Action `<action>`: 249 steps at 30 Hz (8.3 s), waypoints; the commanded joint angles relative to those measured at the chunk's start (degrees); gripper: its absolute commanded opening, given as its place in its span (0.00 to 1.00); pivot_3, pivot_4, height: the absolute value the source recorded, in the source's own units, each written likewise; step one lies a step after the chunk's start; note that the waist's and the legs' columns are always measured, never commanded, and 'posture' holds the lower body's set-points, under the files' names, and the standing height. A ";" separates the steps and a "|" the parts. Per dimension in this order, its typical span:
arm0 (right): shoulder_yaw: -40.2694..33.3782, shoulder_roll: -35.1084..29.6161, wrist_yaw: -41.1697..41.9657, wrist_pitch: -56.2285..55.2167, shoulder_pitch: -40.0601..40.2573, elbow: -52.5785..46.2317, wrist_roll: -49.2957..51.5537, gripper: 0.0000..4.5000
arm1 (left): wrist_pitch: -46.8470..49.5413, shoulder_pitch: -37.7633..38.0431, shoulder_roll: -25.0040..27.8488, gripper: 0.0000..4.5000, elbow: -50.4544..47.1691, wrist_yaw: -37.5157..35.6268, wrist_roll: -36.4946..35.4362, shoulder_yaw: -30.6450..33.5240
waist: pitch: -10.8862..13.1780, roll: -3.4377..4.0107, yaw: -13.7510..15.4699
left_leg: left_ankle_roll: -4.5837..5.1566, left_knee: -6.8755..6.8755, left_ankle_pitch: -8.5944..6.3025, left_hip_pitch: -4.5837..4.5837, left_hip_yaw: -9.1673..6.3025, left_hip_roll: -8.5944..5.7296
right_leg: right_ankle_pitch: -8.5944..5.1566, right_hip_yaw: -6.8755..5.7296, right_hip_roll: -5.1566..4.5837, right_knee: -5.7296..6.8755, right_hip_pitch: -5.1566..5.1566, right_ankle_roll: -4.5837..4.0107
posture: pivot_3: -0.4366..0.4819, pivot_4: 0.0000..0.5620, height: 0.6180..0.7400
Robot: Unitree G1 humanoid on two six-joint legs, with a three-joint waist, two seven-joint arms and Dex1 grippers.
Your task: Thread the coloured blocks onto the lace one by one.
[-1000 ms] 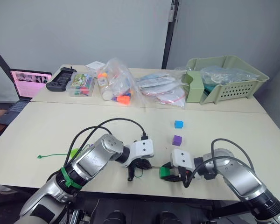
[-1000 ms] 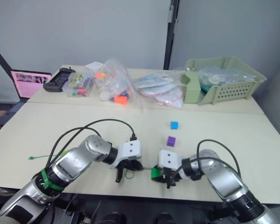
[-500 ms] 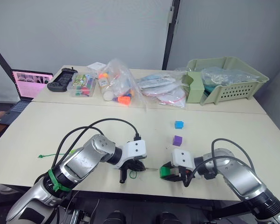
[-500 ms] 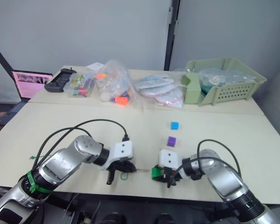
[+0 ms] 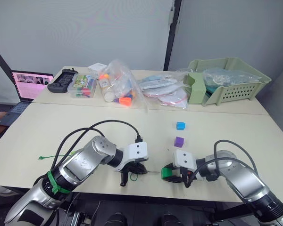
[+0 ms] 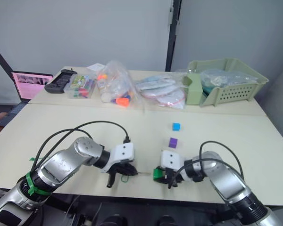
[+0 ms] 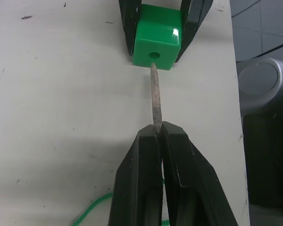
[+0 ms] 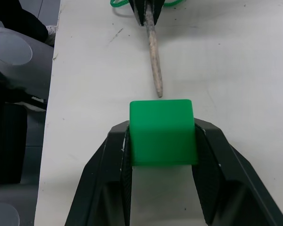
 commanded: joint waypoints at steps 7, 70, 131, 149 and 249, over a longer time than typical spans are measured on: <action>-1.46 0.04 -3.58 2.89 0.38 -0.08 -0.78 0.26 | -0.05 -0.95 -1.12 0.00 -0.66 0.97 -0.50 0.36 | 0.00 0.00 -0.03 | 0.00 0.00 0.00 0.00 0.00 0.02 | -0.10 0.00 0.01 0.00 0.00 0.16 | 0.48 0.27 1.00; -0.76 2.82 -9.09 8.15 1.74 -6.02 -1.69 0.26 | -12.02 4.75 -7.02 0.00 8.91 2.45 2.76 0.51 | 0.02 -0.06 -0.42 | 0.00 -0.16 -0.01 0.07 -0.01 0.25 | -0.05 -0.02 0.18 -0.38 0.13 0.18 | 0.48 0.27 1.00; -10.07 -6.82 -6.63 0.65 11.66 -7.68 2.29 0.52 | -19.97 -2.24 -17.66 0.27 16.48 -0.02 8.85 -5.38 | 0.03 -0.06 0.04 | 0.00 -0.09 -0.01 -0.67 0.00 0.02 | 0.18 0.00 0.03 -0.40 -0.48 -0.08 | 0.48 0.27 1.00; -9.62 -7.16 -4.36 -1.03 7.96 -7.28 2.46 0.00 | -32.08 4.32 4.57 0.27 21.58 -6.81 9.18 5.45 | 0.03 -0.05 -1.50 | 0.00 -0.18 -0.01 -0.48 0.00 0.33 | 0.29 0.03 0.29 -0.35 -0.48 -0.27 | 0.48 0.27 1.00; -16.10 49.38 -74.95 1.70 7.47 3.48 -12.97 0.99 | -28.93 2.93 -5.86 0.00 16.69 -3.32 6.43 6.75 | -0.01 0.03 -0.38 | 0.00 -0.12 0.00 -0.51 0.10 0.22 | 0.22 0.10 0.14 0.10 -0.71 -0.31 | 0.48 0.27 1.00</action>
